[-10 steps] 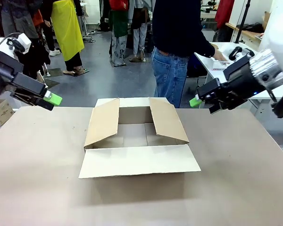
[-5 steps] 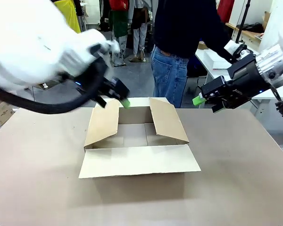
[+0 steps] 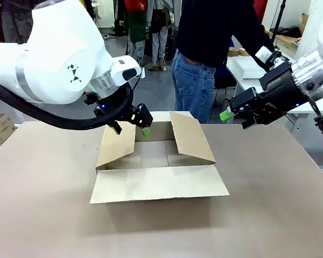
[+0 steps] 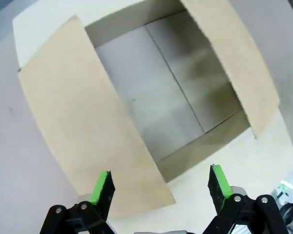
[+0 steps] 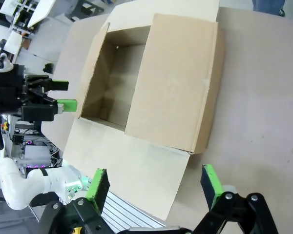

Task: Pack the gift set into the box.
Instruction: Place both hands on the side flaps of the Package Box and spread them outward.

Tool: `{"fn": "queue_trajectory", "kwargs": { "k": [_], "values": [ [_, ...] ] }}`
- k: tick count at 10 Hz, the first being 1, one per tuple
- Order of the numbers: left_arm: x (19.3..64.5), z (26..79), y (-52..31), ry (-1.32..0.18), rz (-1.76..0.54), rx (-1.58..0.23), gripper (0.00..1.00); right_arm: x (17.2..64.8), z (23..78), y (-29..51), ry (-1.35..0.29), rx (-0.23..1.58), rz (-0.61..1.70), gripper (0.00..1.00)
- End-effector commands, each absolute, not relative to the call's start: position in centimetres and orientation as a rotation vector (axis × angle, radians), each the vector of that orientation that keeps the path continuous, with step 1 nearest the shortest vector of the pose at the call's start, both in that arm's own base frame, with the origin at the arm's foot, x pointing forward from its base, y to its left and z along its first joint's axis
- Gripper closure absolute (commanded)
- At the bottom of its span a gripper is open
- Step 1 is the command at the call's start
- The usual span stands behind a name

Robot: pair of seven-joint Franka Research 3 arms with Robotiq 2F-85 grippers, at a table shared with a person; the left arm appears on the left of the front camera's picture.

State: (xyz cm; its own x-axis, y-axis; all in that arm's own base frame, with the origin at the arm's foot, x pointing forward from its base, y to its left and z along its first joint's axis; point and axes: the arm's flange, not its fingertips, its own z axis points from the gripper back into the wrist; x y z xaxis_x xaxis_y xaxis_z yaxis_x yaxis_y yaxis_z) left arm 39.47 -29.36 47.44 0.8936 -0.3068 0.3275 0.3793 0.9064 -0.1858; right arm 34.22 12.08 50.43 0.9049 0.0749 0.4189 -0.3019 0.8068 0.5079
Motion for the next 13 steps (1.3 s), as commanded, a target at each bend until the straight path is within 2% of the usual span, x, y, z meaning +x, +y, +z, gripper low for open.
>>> {"fn": "queue_trajectory", "kwargs": {
  "k": [1,5,9,13],
  "values": [
    [40.9,46.7,-31.3,-0.291,-0.127,-0.125,0.0,33.9,50.4,12.3,-0.388,0.604,0.191,0.0],
    [45.1,47.2,-35.1,-0.29,0.161,0.019,0.0,33.9,50.4,12.3,-0.388,0.604,0.191,0.0],
    [48.1,45.1,-36.5,-0.246,0.145,0.105,0.0,33.9,50.4,12.3,-0.388,0.604,0.191,0.0],
    [48.7,43.6,-36.1,-0.246,0.115,0.162,0.0,33.9,50.4,12.3,-0.388,0.604,0.191,0.0]
  ]
}}
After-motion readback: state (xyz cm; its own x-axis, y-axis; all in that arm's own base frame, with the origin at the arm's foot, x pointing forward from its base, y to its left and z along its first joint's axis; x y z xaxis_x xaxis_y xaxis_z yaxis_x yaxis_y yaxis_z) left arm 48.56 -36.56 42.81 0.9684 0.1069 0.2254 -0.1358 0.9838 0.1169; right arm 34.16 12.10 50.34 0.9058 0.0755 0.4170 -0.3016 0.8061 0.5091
